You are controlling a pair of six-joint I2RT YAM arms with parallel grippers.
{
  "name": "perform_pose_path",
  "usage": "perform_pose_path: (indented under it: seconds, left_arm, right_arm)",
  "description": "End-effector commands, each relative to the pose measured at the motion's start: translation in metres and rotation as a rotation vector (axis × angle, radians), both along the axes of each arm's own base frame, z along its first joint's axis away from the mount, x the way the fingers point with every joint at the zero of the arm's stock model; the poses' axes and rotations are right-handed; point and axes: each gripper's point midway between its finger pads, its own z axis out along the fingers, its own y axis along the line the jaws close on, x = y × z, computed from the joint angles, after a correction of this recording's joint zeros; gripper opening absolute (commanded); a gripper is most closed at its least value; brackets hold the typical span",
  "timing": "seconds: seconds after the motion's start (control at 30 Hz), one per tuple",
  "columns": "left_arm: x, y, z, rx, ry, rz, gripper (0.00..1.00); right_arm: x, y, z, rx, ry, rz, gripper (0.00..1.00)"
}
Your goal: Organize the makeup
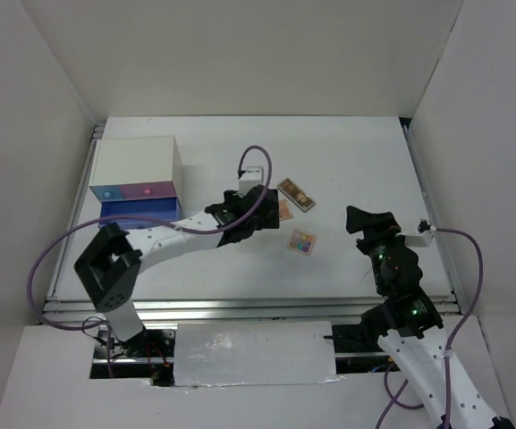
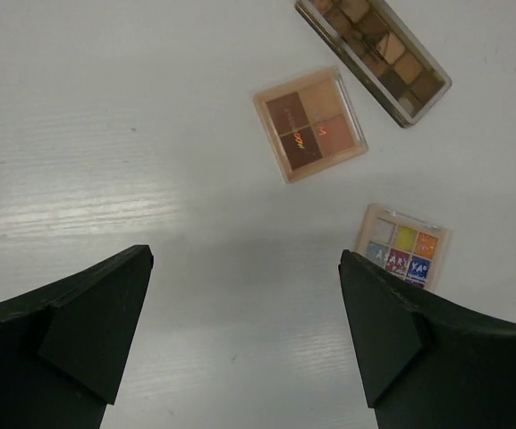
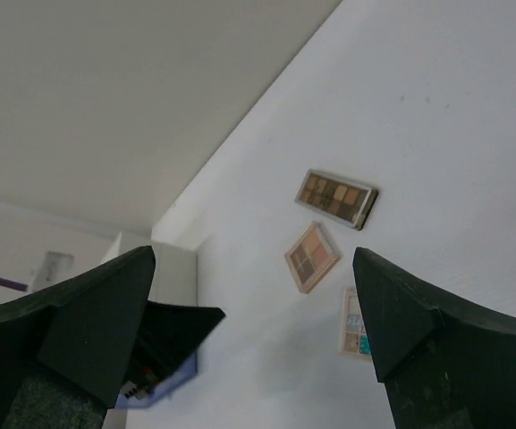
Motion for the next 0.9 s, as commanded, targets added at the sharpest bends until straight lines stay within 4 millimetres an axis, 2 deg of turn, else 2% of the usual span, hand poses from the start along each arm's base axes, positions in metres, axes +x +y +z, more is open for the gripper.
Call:
perform_pose_path:
  seconds: [0.0,0.03,0.07,0.1,0.13,0.17,0.2,0.23,0.27,0.3,0.33,0.4,0.43,0.53,0.7,0.87]
  left_arm:
    - [-0.009,-0.047,-0.004,0.041,0.02,-0.109,0.99]
    - [-0.012,-0.058,-0.009,0.052,0.032,-0.141,0.99]
    - [-0.01,-0.074,-0.004,0.037,0.027,-0.169,0.99]
    - [-0.009,-0.082,-0.024,0.057,0.061,-0.188,0.99]
    - [-0.005,-0.095,-0.02,0.036,0.056,-0.212,0.99]
    - [-0.011,-0.108,-0.039,0.039,0.103,-0.26,0.99]
    - [-0.012,-0.115,-0.045,0.043,0.117,-0.276,0.99]
    - [-0.008,-0.128,-0.036,0.03,0.101,-0.292,0.99]
    - [-0.013,-0.133,-0.056,0.068,0.136,-0.31,0.99]
    - [-0.014,-0.139,-0.059,0.077,0.14,-0.319,0.99]
    - [-0.011,-0.149,-0.053,0.072,0.125,-0.333,0.99]
    - [-0.011,-0.155,-0.069,0.113,0.145,-0.335,0.99]
    - [-0.012,-0.154,-0.084,0.141,0.169,-0.334,1.0]
    - [-0.014,-0.152,-0.099,0.18,0.194,-0.345,1.0]
    - [-0.016,-0.142,-0.11,0.231,0.209,-0.333,0.99]
    - [-0.019,-0.135,-0.107,0.26,0.193,-0.339,0.99]
  right_arm:
    - [-0.009,-0.039,0.0,0.072,0.03,-0.217,1.0]
    - [-0.011,-0.044,-0.001,0.082,0.034,-0.242,1.0]
    - [-0.013,-0.05,-0.001,0.098,0.034,-0.28,1.0]
    - [-0.016,-0.053,-0.002,0.103,0.034,-0.292,1.0]
    - [-0.017,-0.055,-0.001,0.11,0.024,-0.299,1.0]
    - [-0.02,-0.058,0.001,0.122,0.008,-0.311,1.0]
    - [-0.021,-0.059,0.001,0.122,0.003,-0.311,1.0]
    - [-0.021,-0.058,0.002,0.122,-0.007,-0.305,1.0]
    - [-0.022,-0.059,0.004,0.12,-0.02,-0.303,1.0]
    - [-0.021,-0.057,0.005,0.122,-0.03,-0.291,1.0]
    - [-0.021,-0.054,0.005,0.119,-0.032,-0.278,1.0]
    - [-0.019,-0.05,0.006,0.112,-0.036,-0.254,1.0]
    - [-0.019,-0.049,0.006,0.104,-0.031,-0.247,1.0]
    - [-0.017,-0.043,0.009,0.092,-0.039,-0.216,1.0]
    - [-0.017,-0.036,0.012,0.086,-0.069,-0.172,1.0]
    - [-0.017,-0.032,0.015,0.084,-0.092,-0.145,1.0]
